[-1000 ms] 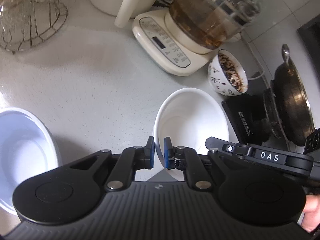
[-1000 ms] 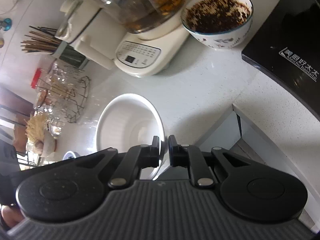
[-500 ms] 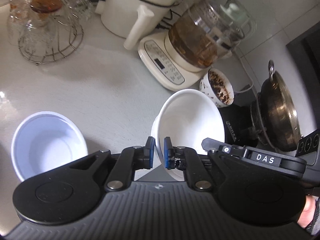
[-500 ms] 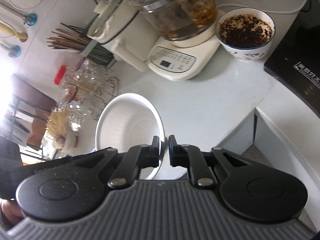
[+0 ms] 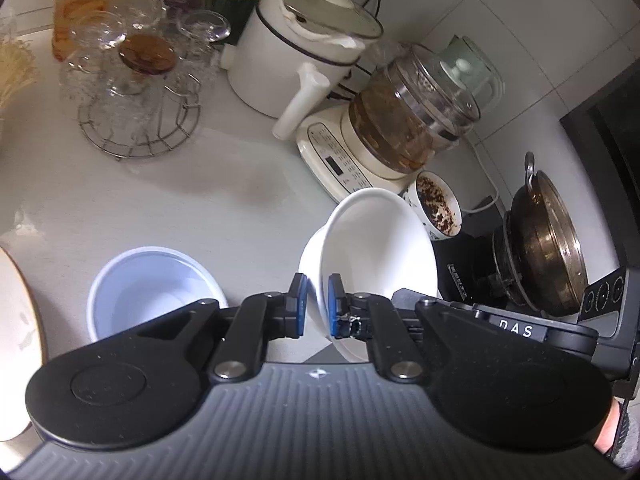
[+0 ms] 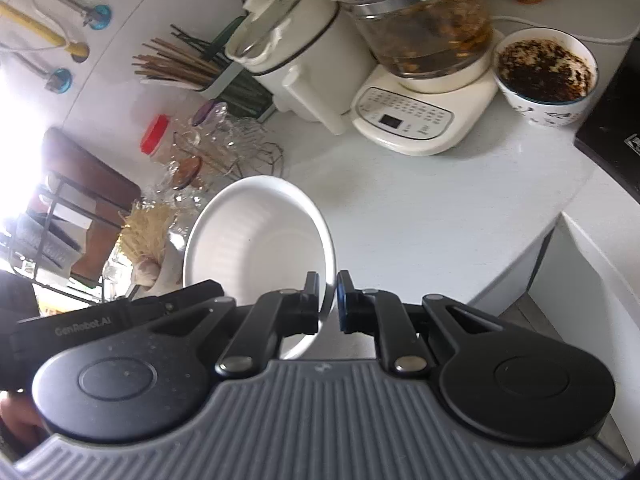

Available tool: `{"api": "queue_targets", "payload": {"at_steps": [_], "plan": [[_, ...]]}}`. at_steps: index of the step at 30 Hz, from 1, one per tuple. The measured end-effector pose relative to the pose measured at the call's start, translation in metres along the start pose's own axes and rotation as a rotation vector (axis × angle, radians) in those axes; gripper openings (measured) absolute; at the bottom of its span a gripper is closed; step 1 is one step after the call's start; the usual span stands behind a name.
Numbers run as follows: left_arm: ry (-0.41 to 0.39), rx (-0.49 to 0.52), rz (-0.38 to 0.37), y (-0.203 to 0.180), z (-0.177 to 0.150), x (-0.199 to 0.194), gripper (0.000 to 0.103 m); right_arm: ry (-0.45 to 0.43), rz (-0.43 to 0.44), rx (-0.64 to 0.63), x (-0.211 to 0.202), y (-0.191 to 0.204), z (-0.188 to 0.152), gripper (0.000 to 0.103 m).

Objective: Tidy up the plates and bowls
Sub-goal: 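Lift the white bowl and carry it over the nested blue bowls, then lower the white bowl into the blue bowls and open both grippers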

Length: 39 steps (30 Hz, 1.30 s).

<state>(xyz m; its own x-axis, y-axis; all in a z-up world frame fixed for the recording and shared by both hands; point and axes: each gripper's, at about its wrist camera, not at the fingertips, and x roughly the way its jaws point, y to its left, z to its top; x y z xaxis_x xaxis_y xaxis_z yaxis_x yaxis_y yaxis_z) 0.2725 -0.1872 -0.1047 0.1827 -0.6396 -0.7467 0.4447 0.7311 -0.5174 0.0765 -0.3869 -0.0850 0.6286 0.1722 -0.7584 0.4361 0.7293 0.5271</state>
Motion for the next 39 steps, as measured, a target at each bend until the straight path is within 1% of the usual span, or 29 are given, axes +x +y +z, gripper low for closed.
{"api": "queue_targets", "payload": {"at_steps": [4, 7, 13, 17, 24, 29, 35, 37, 39], "plan": [[-0.022, -0.015, 0.003, 0.013, -0.002, -0.011, 0.011, -0.007, 0.013, -0.014, 0.007, 0.013, -0.002, 0.012], [-0.04, -0.034, 0.009, 0.024, -0.002, -0.021, 0.011, 0.003, 0.019, -0.034, 0.014, 0.025, -0.002, 0.012], [-0.068, -0.073, 0.021, 0.049, -0.002, -0.033, 0.011, 0.043, 0.021, -0.082, 0.035, 0.045, -0.004, 0.012], [-0.071, -0.111, 0.051, 0.069, -0.006, -0.035, 0.011, 0.093, 0.023, -0.089, 0.055, 0.053, -0.007, 0.012], [-0.057, -0.148, 0.099, 0.094, -0.016, -0.033, 0.012, 0.164, 0.007, -0.136, 0.08, 0.067, -0.013, 0.012], [-0.018, -0.181, 0.123, 0.113, -0.023, -0.028, 0.012, 0.207, -0.019, -0.17, 0.096, 0.074, -0.017, 0.013], [0.006, -0.219, 0.132, 0.128, -0.027, -0.024, 0.012, 0.244, -0.018, -0.179, 0.11, 0.078, -0.02, 0.013], [0.017, -0.235, 0.131, 0.132, -0.029, -0.02, 0.012, 0.254, -0.043, -0.192, 0.114, 0.079, -0.022, 0.013], [0.037, -0.235, 0.152, 0.132, -0.031, -0.015, 0.012, 0.249, -0.066, -0.232, 0.116, 0.086, -0.025, 0.014]]}}
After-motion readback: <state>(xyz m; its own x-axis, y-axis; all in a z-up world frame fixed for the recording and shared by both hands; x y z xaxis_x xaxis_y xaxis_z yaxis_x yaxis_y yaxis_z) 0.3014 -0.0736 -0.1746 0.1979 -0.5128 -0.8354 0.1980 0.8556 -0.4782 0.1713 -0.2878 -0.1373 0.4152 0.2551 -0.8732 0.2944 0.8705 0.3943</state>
